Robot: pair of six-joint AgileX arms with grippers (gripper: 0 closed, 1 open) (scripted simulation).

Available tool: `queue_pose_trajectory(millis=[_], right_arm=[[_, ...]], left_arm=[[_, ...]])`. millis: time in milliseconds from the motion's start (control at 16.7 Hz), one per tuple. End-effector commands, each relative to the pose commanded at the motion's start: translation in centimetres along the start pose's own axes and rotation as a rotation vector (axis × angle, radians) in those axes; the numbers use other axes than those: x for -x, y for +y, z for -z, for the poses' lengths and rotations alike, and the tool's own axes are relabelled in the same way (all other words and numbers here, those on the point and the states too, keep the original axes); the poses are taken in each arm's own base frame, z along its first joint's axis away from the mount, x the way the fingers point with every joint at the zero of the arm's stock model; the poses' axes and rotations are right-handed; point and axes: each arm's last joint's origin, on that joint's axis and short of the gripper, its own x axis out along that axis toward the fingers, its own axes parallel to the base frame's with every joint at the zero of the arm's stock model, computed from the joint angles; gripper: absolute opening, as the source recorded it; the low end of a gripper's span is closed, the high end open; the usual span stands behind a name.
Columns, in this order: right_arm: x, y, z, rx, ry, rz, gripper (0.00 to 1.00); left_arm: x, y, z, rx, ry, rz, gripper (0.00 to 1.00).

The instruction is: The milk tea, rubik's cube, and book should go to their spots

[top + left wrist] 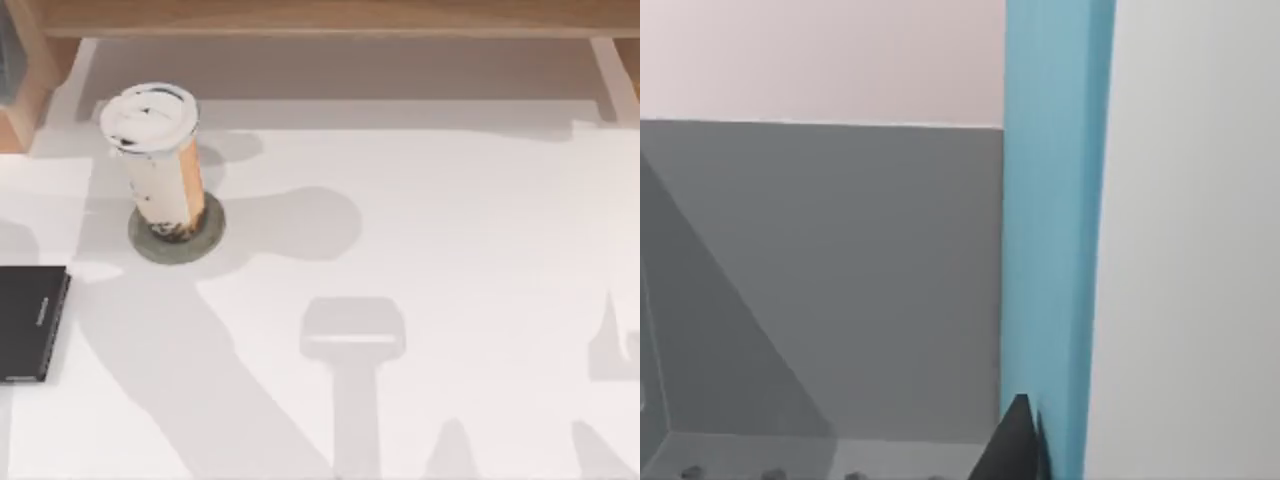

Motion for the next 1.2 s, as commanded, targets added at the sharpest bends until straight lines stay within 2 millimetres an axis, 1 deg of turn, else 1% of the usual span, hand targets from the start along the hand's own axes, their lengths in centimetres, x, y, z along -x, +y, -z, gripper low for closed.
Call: queue_pose_trajectory(millis=[180, 420, 540, 600, 660, 780, 900, 1020, 1140, 1200], right_arm=[[0.0, 0.0, 0.0, 0.000, 0.000, 0.000, 1.00], [0.0, 0.0, 0.0, 0.000, 0.000, 0.000, 1.00], [0.0, 0.0, 0.0, 0.000, 0.000, 0.000, 1.00], [0.0, 0.0, 0.0, 0.000, 0.000, 0.000, 1.00], [0.0, 0.0, 0.0, 0.000, 0.000, 0.000, 1.00], [0.0, 0.0, 0.0, 0.000, 0.000, 0.000, 1.00], [0.0, 0.0, 0.0, 0.000, 0.000, 0.000, 1.00], [0.0, 0.0, 0.0, 0.000, 0.000, 0.000, 1.00], [0.0, 0.0, 0.0, 0.000, 0.000, 0.000, 1.00], [0.0, 0.0, 0.0, 0.000, 0.000, 0.000, 1.00]], left_arm=[[-0.2, -1.5, -0.1, 0.002, 0.003, 0.035, 0.00], [-0.3, -1.4, 0.0, 0.001, 0.004, 0.032, 0.00], [0.3, -1.4, -0.6, -0.035, -0.014, 0.040, 0.00], [1.0, -1.3, -1.2, -0.069, -0.025, 0.041, 0.00], [2.0, -0.9, -1.8, -0.113, -0.033, 0.036, 0.00], [4.6, 0.1, -3.0, -0.229, -0.043, 0.011, 0.00], [7.7, 0.8, -4.4, -0.387, -0.054, -0.022, 0.00], [11.0, 0.9, -5.5, -0.584, -0.062, -0.055, 0.00], [14.0, 0.4, -5.6, -0.809, -0.053, -0.075, 0.00], [15.3, 0.1, -5.1, -0.927, -0.040, -0.076, 0.00]])
